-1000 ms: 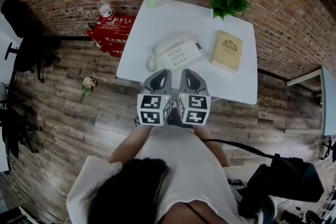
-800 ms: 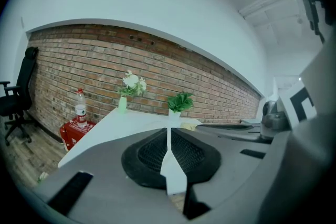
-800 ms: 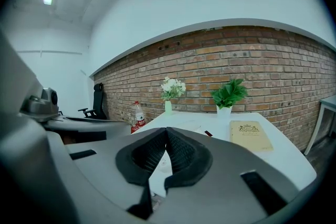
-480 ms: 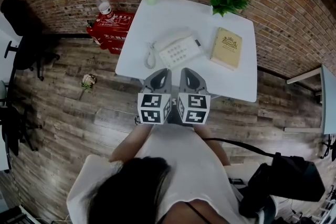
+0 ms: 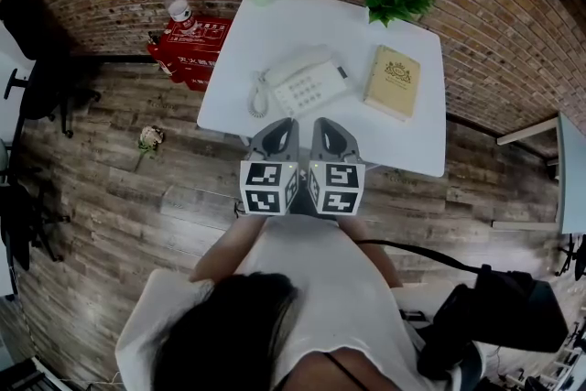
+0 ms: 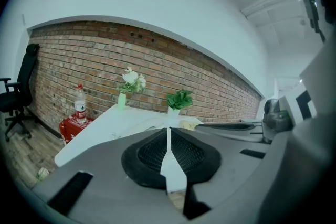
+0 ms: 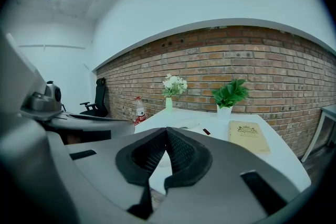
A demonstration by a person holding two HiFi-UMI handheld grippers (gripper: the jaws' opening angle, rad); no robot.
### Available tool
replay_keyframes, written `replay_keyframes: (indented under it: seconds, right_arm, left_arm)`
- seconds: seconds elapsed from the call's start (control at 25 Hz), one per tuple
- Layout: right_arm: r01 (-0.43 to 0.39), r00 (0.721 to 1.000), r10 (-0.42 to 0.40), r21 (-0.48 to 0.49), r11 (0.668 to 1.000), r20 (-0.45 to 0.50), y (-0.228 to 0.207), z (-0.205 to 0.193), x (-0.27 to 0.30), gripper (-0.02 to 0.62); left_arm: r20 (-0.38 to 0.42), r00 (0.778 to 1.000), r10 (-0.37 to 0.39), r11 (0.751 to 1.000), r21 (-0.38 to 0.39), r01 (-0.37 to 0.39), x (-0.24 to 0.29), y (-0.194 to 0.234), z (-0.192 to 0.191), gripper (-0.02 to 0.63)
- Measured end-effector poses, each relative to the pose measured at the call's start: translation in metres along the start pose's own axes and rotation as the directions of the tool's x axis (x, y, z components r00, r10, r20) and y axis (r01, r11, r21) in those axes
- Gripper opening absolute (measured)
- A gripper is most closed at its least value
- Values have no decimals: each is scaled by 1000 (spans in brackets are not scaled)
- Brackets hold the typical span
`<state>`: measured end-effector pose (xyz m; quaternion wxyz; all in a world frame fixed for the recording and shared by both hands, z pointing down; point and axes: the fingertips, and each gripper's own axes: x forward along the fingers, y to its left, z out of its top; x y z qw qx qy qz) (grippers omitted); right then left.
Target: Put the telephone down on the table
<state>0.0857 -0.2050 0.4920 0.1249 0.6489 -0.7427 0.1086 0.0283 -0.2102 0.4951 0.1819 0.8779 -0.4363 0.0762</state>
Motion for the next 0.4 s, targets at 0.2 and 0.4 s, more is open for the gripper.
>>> replay_keyframes:
  seconds: [0.2,0.4]
  right_arm:
    - [1,1000,-1,6,1000,-14,-4,-3,0,26]
    - [7,1000,-6,22,1000,-28,-8,-9,3,26]
  left_arm:
    - [-15,1000,2,1000,-6,-2,4,-1,-4,41]
    - [-30,1000,-4,1000,3,4,9,-3,-7,41]
